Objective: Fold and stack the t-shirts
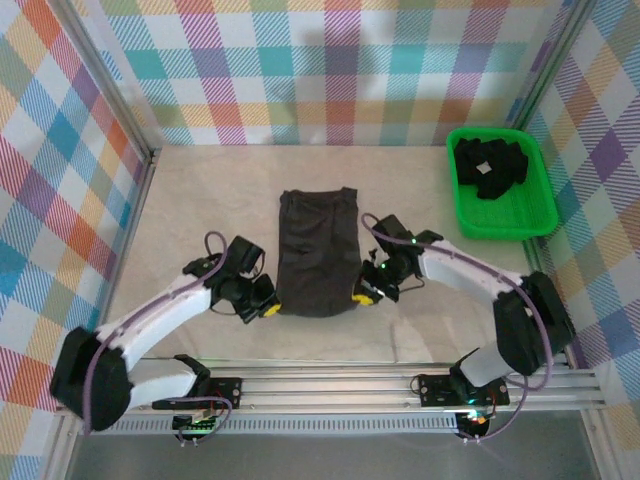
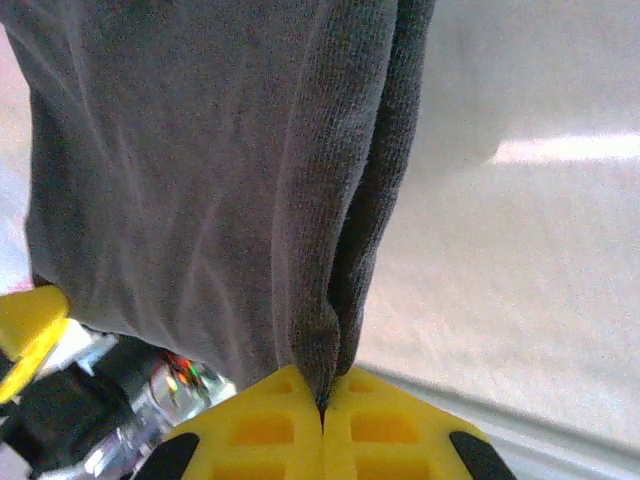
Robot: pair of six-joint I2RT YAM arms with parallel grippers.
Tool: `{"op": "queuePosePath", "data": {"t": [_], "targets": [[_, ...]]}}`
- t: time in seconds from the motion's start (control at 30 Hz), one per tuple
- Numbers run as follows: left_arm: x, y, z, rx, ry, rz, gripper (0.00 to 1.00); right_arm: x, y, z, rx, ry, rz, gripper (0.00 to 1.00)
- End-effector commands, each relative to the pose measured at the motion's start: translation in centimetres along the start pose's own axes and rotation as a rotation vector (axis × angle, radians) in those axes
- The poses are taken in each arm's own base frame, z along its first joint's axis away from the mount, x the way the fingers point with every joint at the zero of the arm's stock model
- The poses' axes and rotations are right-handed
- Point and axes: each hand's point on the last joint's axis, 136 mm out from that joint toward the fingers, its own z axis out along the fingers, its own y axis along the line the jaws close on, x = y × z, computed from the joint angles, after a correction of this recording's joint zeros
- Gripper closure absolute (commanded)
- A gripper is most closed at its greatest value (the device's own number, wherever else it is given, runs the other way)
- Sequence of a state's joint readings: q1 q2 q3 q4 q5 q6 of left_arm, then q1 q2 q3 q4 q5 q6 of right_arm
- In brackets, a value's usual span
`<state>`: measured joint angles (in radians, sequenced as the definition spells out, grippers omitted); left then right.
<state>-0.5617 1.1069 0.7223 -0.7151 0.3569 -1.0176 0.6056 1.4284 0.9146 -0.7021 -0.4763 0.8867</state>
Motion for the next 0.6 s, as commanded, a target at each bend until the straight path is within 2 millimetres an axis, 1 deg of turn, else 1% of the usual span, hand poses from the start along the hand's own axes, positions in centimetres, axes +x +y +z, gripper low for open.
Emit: {"op": "queuePosePath", "data": {"t": [0.0,0.07,0.13,0.23,0.3,0.37,0.47,0.53,0.57], "targets": [[3.1,0.7,-2.1,0.036,0.051,0.043,1.00,3.2,-0.7,-2.0,-0.020,0.042,0.035,1.00],[3.6,0.3,-3.5,0.081,0.027,0.059,1.00,3.9,-0.5,-3.2,-0.027,0.030,0.036,1.00],[3.6,-0.6,-5.3,0.147,-0.017,0.065,1.00,4.6,0.1,-4.6,-0.044,0.017,0.037,1.00],[3.2,-2.2,-7.7,0.217,-0.086,0.067,1.00,5.0,1.2,-6.3,-0.063,0.003,0.053,1.00],[2.5,-3.4,-9.1,0.248,-0.136,0.067,1.00,4.8,1.9,-7.1,-0.061,-0.012,0.062,1.00],[1.6,-4.6,-10.2,0.269,-0.188,0.064,1.00,4.1,3.1,-8.0,-0.068,-0.037,0.062,1.00],[0.0,-6.7,-11.6,0.276,-0.262,0.065,1.00,2.2,5.1,-9.4,-0.088,-0.081,0.064,1.00],[-1.4,-8.4,-12.2,0.274,-0.305,0.072,1.00,0.3,6.4,-10.3,-0.095,-0.121,0.064,1.00],[-2.2,-8.8,-12.2,0.263,-0.324,0.071,1.00,-0.7,6.8,-10.7,-0.098,-0.139,0.067,1.00]]}}
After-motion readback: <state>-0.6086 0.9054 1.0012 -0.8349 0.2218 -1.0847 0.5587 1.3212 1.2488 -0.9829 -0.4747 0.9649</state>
